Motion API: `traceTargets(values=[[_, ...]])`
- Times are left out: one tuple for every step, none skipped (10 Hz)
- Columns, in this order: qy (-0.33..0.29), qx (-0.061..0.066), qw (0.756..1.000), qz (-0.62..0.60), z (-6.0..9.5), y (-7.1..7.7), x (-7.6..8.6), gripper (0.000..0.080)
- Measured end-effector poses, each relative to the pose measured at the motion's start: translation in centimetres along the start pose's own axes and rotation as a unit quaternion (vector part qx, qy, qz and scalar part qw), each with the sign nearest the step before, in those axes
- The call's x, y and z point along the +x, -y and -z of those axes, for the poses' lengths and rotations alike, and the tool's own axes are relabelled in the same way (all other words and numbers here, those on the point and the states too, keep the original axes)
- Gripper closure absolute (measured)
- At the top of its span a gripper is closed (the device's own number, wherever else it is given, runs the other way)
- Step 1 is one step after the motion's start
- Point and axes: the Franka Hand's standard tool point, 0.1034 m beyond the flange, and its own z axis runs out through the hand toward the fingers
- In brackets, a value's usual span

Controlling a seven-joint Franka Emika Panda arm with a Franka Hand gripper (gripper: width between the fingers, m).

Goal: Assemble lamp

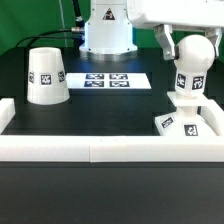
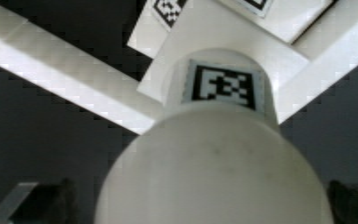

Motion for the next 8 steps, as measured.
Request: traceTargets(values=[[0.001,0.0,1.0,0.0,0.2,-0.1,0.1,0.01],[0.004,0.001,1.0,0.0,0.4,-0.5,0.2,0.01],[0.006,0.001,1.0,-0.002,0.4,-0.8,0.2,0.01],[0.014,0.005,1.0,-0.002,0.4,-0.9,0.3,0.01],[0.013,0.004,1.0,-0.004,0.3,-1.2,0.4,0.01],[0.02,0.008,1.0,-0.009,0.2,-1.1,0.4,0.01],[0.067,0.033,0.997,-0.025,0.1,0.0,0.3,0.01],[0.084,0.041,0.995,-0.026,0.1,0.1,1.0,0.01]])
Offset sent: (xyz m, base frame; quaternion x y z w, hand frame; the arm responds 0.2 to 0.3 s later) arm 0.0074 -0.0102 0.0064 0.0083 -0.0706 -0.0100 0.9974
